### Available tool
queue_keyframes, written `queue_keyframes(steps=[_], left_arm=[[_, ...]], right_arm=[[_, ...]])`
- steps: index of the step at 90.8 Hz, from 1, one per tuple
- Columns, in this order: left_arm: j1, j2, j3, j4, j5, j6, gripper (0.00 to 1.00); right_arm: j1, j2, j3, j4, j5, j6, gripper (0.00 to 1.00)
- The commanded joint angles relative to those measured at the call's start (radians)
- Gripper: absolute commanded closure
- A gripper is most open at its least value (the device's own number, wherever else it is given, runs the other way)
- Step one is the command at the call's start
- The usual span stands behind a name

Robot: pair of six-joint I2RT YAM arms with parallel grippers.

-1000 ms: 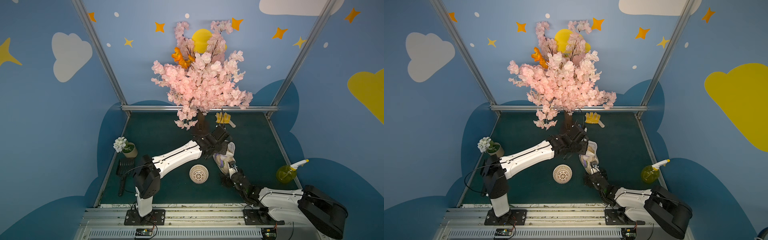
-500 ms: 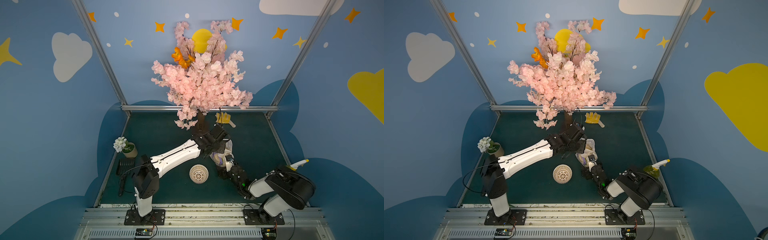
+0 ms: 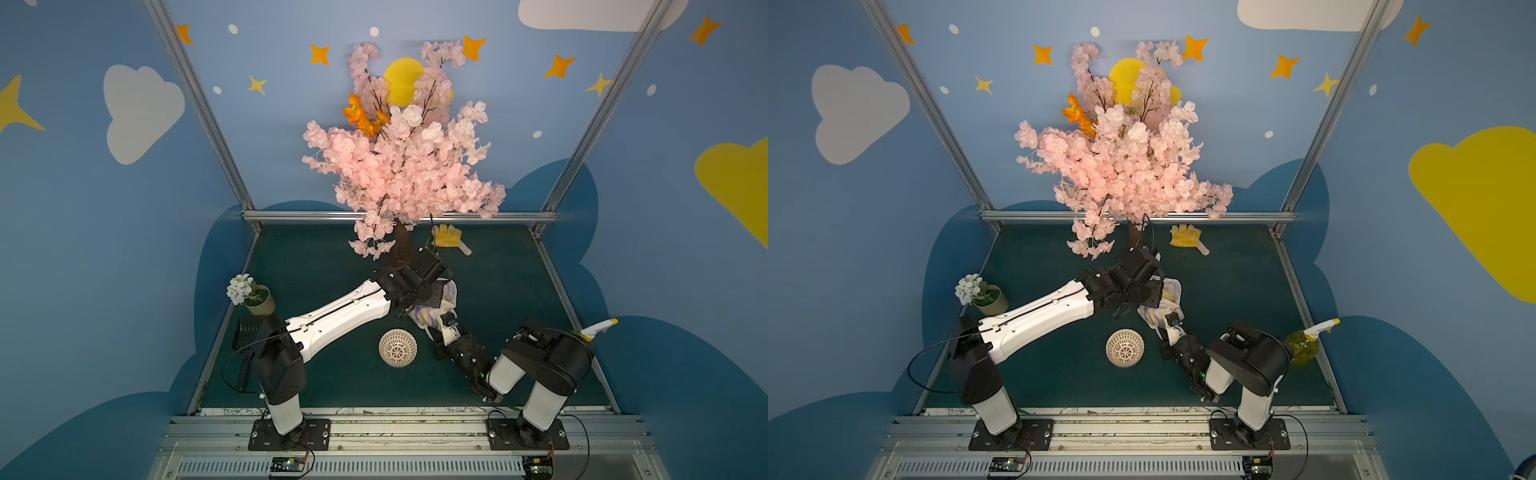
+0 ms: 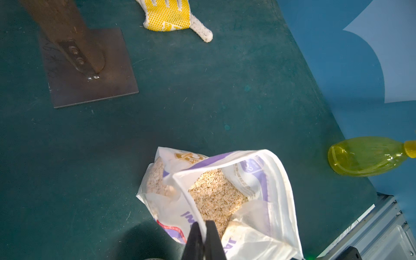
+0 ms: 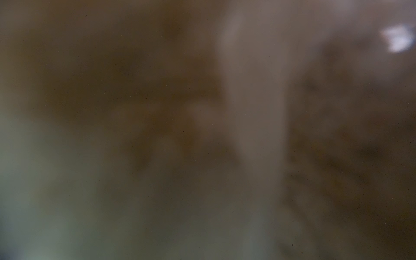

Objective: Pour the oats into the breakfast bowl
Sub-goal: Pick up the oats bag from the center of the board, then pour the oats into the bowl.

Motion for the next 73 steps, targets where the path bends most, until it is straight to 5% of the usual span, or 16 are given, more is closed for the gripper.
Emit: queue_keyframes(steps=[1, 9, 20, 29, 47, 73], left_arm=[[0.016, -0.104, -0.003, 0.026, -0.013, 0.008, 0.97], [0.02, -0.149, -0.03, 0.041, -0.012, 0.013, 0.97], [0.022, -0.196, -0.07, 0.061, 0.004, 0.019, 0.96], [0.023, -0.218, -0.102, 0.08, 0.021, 0.019, 0.83], [0.029, -0.269, -0.117, 0.106, 0.085, 0.014, 0.59], [0.031, -0.466, -0.253, 0.184, 0.057, 0.028, 0.49]], right_arm=[[0.01, -0.078, 0.006, 0.055, 0.054, -0.048, 1.0], [0.024, -0.177, 0.016, -0.064, 0.107, -0.075, 1.0], [0.033, -0.397, 0.091, -0.488, 0.191, -0.044, 1.0], [0.036, -0.551, 0.187, -0.857, 0.218, -0.036, 1.0], [0.062, -0.689, 0.268, -1.105, 0.249, -0.109, 1.0], [0.136, -0.793, 0.408, -1.36, 0.33, -0.197, 1.0]])
